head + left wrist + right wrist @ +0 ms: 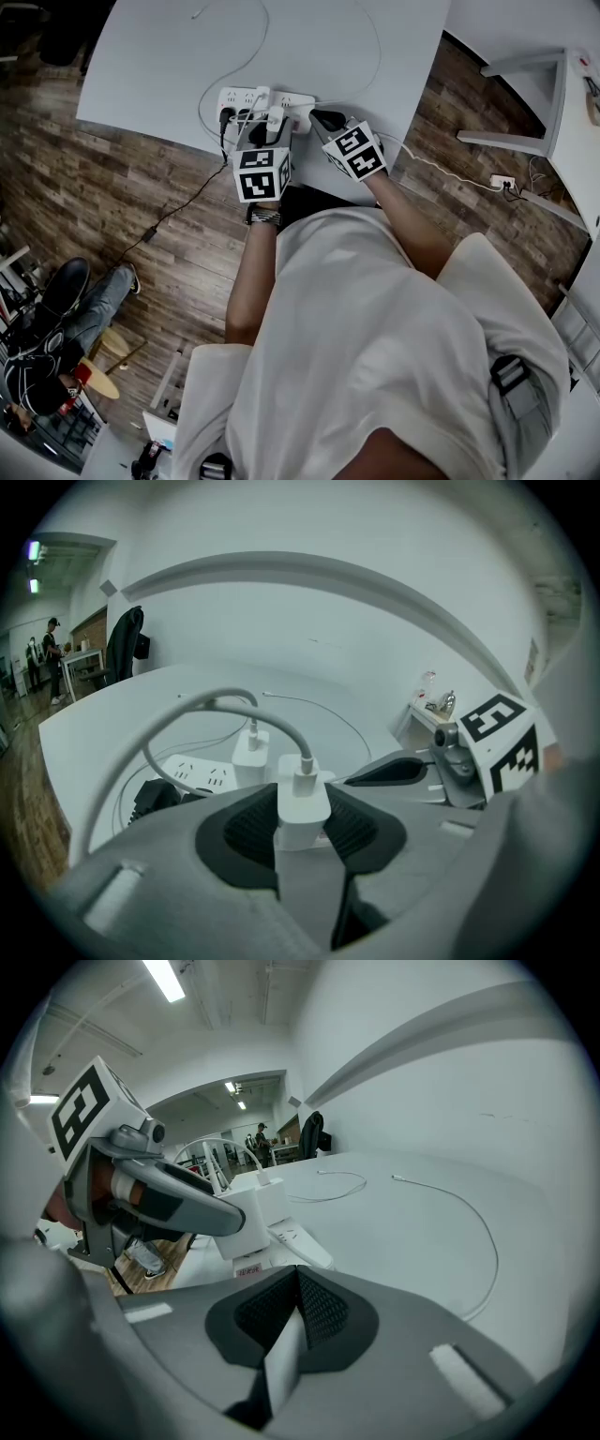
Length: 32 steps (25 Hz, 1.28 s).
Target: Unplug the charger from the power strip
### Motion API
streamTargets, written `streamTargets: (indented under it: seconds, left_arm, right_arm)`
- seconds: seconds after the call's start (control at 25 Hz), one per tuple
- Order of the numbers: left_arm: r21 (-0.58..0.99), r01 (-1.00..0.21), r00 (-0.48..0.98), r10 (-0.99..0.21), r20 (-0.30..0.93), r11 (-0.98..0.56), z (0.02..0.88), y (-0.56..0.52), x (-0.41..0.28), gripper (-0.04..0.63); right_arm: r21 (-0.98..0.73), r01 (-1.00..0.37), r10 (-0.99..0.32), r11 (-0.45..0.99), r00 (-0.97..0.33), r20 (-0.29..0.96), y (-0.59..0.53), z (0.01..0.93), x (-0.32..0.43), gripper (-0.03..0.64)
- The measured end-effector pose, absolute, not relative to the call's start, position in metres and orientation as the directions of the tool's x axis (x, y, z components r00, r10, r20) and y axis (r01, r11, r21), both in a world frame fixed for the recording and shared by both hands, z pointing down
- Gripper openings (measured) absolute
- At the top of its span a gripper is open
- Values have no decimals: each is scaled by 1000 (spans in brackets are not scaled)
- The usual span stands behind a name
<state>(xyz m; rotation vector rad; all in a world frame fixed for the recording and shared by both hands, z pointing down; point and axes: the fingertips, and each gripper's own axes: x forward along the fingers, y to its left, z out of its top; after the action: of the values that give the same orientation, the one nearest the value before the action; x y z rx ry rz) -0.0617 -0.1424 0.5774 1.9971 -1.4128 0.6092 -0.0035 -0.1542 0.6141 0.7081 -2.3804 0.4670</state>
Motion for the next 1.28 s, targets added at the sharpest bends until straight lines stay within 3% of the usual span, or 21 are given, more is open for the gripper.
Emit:
streamTargets:
  seconds: [0.16, 0.52, 1.28]
  left_arm:
    - [90, -945, 286, -660, 695, -314, 578, -140, -57, 147]
    - [127, -946, 304, -678, 669, -300, 567, -140, -57, 146]
    - [467, -847, 507, -648, 568, -253, 570, -95, -51, 147]
  right_arm:
    - [-153, -587, -375, 795, -674, 637, -153, 614, -3, 3]
    - [-138, -588, -384, 797, -670, 635, -154, 613, -3, 3]
    - [-119, -596, -400, 794, -660, 636, -154, 615, -3, 3]
